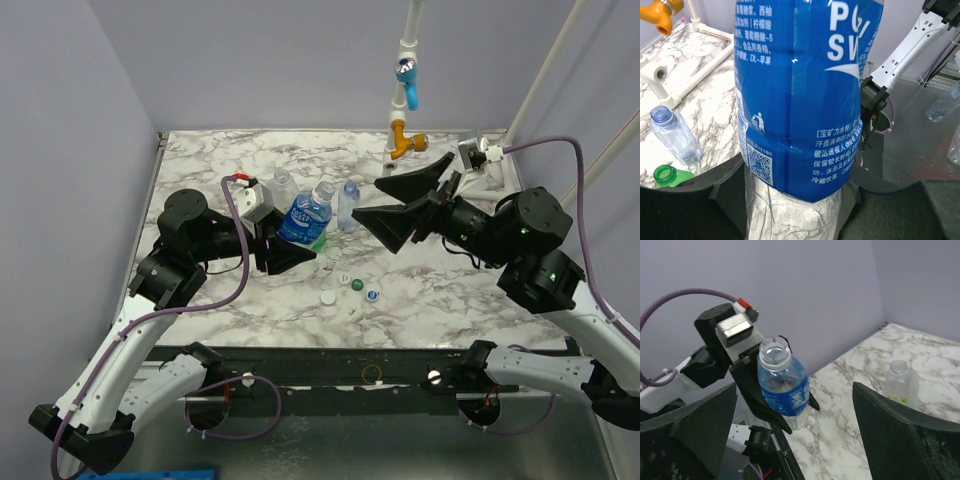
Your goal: Unscrew the bottle caps
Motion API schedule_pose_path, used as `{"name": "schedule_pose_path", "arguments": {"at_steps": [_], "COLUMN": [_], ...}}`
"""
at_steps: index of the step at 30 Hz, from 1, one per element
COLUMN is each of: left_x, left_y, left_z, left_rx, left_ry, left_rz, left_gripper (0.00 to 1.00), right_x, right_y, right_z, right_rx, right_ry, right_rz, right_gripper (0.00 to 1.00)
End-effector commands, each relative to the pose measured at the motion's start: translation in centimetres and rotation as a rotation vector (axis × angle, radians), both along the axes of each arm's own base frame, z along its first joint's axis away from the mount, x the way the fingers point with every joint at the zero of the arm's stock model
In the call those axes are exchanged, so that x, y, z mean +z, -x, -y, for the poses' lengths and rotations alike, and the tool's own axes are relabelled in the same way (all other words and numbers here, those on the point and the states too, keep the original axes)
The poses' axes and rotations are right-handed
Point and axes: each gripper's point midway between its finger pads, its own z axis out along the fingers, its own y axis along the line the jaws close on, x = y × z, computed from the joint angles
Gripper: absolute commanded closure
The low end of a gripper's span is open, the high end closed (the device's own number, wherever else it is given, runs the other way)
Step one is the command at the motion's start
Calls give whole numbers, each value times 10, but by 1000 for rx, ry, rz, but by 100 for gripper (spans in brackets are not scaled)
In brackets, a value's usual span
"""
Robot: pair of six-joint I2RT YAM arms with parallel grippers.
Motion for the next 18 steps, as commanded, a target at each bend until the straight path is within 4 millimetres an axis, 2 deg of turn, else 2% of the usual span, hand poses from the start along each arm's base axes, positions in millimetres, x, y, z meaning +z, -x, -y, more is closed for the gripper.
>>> {"name": "schedule_pose_path", "arguments": {"at_steps": [1,6,11,15,18], "left_x": [-1,-3,-2,-4,-6], "left_y": [2,4,5,7,8], "left_z": [0,1,2,2,2], "left_rx": [-22,-33,-46,-53,-55], "left_ry": [0,-1,0,-1,-2], "left_rz": [13,5,0,-8,-16], "left_gripper": [100,100,100,100,100], "right_x": [6,23,25,22,15], "right_y": [15,8,-7,-10,-10], "right_z": [-39,-60,-73,-80,-87], "right_rx": [207,245,220,234,255], "right_ry": [38,-6,-25,-38,-35], "right_rz": [98,140,141,135,117], "right_gripper": [0,0,2,14,33]}}
